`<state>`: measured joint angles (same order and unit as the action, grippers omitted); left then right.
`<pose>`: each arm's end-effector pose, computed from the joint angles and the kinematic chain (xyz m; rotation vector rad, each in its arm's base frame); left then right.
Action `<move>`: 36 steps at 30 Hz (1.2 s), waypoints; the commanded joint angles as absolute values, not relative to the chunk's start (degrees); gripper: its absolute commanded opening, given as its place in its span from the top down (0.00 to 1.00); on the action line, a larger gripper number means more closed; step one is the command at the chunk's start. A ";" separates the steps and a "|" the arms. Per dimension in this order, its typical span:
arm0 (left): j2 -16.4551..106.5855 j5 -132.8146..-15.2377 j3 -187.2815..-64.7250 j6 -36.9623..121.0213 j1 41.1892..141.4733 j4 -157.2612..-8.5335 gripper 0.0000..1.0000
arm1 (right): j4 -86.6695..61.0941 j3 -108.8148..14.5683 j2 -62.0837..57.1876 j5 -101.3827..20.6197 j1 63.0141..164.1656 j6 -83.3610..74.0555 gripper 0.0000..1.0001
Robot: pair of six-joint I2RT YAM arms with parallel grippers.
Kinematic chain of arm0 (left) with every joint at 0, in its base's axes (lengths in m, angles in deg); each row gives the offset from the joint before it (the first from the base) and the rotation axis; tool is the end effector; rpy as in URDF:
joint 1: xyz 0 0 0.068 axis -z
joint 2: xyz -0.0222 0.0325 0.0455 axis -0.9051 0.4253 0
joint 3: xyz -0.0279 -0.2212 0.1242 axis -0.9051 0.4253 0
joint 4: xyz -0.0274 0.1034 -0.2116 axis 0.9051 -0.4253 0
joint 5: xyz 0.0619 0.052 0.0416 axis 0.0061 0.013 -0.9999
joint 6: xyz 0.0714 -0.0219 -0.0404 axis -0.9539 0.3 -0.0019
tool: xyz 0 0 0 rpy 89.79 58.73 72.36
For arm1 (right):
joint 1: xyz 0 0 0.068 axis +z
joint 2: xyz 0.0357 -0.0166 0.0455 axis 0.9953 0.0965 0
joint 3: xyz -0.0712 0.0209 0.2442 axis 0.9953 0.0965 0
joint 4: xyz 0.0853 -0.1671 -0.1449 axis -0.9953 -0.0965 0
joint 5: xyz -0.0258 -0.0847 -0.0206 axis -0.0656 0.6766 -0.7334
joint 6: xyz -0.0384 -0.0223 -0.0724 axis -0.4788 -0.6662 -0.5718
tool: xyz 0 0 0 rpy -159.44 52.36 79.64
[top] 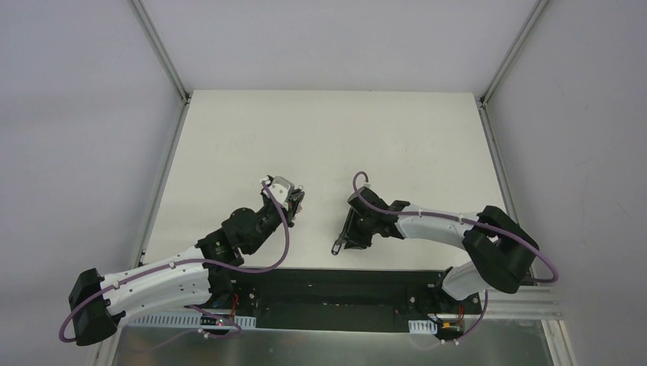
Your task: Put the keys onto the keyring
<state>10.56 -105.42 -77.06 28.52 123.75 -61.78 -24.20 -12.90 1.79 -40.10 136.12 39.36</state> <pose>0.1298 -0.1587 0.2790 0.4573 1.4312 -0.5067 0.1675 0.2272 0.1273 -0.0744 2.7636 0.7719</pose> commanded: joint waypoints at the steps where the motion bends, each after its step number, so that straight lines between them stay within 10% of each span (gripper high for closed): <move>1: 9.88 -106.15 -77.92 29.57 124.07 -58.79 1.00 | -20.55 -11.14 -1.34 -35.92 136.32 45.31 0.66; 27: 10.66 -106.01 -78.05 29.39 124.07 -58.81 1.00 | -17.21 -9.53 0.23 -34.51 134.69 47.79 0.81; 36: 10.93 -106.13 -78.07 29.22 124.07 -58.71 1.00 | -15.74 -9.32 -0.01 -35.70 134.79 46.38 1.00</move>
<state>10.91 -105.42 -77.06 28.56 123.75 -61.73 -17.89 -9.38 -0.09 -34.92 134.90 47.38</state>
